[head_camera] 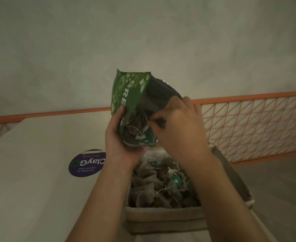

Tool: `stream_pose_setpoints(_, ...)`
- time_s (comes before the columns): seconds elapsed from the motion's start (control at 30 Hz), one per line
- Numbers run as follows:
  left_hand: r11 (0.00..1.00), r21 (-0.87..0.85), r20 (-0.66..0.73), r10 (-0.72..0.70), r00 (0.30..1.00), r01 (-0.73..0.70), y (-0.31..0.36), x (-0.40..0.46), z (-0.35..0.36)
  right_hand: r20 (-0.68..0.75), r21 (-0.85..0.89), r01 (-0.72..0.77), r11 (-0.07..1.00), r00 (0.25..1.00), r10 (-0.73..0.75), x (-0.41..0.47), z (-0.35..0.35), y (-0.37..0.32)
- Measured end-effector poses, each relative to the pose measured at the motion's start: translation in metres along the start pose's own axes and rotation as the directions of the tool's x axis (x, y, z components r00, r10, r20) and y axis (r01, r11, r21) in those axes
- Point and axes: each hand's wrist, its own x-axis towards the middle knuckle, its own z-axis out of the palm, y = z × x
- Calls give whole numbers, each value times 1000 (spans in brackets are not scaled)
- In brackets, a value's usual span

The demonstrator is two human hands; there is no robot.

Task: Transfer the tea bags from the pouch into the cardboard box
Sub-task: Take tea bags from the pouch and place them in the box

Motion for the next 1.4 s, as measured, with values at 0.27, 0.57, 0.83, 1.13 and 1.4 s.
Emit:
stream_pose_setpoints(0.27,999,53,-29,-8,1000,10,2,0,-1,-27,-203,-95,975,995,91,-6,25,-18)
stream_pose_setpoints(0.57,1000,-15,-8,-1,1000,0,3,1,-1,-54,610,-196,768,956,287,7,-20,10)
stream_pose_setpoints(0.83,1000,-18,31,-16,999,16,3,3,-6,282,774,-413,480,904,322,13,-44,28)
stream_pose_setpoints(1.13,999,-10,36,-31,999,32,-4,-1,2,627,388,-510,768,757,186,1,-42,90)
stream_pose_setpoints(1.4,999,-17,18,-44,999,44,-4,-1,3,626,217,-438,873,748,220,-3,-34,103)
